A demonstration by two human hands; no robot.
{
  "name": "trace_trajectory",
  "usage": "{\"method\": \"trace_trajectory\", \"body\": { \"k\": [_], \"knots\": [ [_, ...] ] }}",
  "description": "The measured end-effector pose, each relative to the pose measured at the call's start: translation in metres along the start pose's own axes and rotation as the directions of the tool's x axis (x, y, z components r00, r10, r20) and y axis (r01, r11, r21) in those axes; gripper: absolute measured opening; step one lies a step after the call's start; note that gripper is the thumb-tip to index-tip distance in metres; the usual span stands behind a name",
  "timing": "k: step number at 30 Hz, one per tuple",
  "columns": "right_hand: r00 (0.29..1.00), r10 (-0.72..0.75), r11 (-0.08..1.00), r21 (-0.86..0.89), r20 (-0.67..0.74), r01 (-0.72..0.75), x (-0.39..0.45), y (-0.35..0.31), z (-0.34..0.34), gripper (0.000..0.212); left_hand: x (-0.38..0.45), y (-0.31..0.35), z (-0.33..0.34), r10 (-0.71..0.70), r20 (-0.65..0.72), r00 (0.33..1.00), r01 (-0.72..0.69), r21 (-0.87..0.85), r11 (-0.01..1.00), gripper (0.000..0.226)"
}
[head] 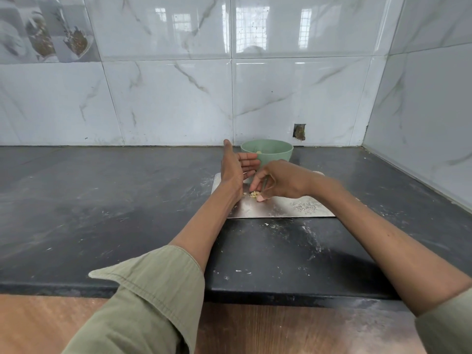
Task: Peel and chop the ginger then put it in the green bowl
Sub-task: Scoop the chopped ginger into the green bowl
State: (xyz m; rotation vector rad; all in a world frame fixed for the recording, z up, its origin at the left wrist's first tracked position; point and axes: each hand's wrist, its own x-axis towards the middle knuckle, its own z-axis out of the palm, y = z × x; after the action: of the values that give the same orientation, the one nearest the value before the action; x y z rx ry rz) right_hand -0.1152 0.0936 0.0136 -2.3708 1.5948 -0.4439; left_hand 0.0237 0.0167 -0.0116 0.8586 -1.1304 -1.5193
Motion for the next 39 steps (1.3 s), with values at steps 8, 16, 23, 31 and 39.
{"method": "trace_trajectory", "body": {
  "k": [8,16,23,31,39],
  "knots": [
    [0.981,-0.13,0.99,-0.077,-0.147,0.12,0.007,-0.013,0.02,0.011,0.002,-0.001,0.0,0.014,-0.017,1.0,-0.014,-0.051,0.999,0.09],
    [0.977,-0.128,0.991,-0.064,-0.169,0.118,0.01,-0.012,0.021,0.007,0.002,-0.002,0.0,0.012,-0.026,1.0,-0.013,-0.051,0.999,0.09],
    [0.978,-0.087,0.995,-0.053,-0.188,0.079,0.009,-0.018,0.018,0.012,0.001,0.0,0.0,0.009,-0.03,1.0,-0.01,-0.039,0.999,0.09],
    [0.984,-0.044,0.999,-0.036,-0.172,0.038,0.005,-0.014,0.012,0.012,-0.003,0.002,0.001,0.024,-0.027,0.999,-0.024,-0.022,0.999,0.089],
    [0.951,0.184,0.836,0.549,-0.248,-0.019,-0.006,0.004,-0.025,0.017,-0.004,0.002,0.002,0.022,-0.013,1.0,-0.023,-0.02,1.0,0.088]
  ]
}}
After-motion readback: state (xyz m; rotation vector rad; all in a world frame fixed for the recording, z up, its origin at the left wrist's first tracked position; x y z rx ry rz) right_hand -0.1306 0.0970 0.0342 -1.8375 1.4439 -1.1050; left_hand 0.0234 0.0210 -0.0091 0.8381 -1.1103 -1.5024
